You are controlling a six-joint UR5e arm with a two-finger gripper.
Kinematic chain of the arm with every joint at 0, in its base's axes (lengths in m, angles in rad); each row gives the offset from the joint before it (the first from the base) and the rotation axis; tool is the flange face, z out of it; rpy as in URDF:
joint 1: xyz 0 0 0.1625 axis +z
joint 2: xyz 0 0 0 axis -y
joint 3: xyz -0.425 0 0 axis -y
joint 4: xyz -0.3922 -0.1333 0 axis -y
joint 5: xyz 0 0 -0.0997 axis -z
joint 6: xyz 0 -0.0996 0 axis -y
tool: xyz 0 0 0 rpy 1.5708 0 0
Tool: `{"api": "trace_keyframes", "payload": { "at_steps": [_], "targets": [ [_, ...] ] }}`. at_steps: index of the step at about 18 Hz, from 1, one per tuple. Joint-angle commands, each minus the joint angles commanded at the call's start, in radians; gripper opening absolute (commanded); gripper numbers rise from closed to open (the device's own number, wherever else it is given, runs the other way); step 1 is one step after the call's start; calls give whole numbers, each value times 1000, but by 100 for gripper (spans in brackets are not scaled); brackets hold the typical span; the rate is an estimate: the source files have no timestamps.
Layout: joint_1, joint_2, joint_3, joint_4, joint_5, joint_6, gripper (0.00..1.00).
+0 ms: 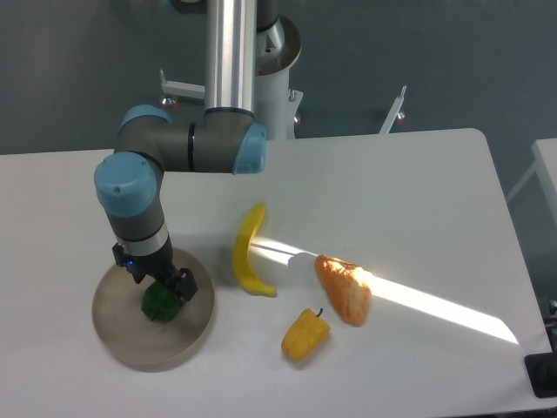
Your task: Place the green pepper on the plate
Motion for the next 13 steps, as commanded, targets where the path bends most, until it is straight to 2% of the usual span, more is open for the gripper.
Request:
{"api": "trace_keyframes", "payload": {
  "at_steps": [4, 13],
  "targets": [
    [80, 23, 3, -9, 3, 90, 100],
    [256, 63, 35, -24, 3, 414, 100]
  ]
}}
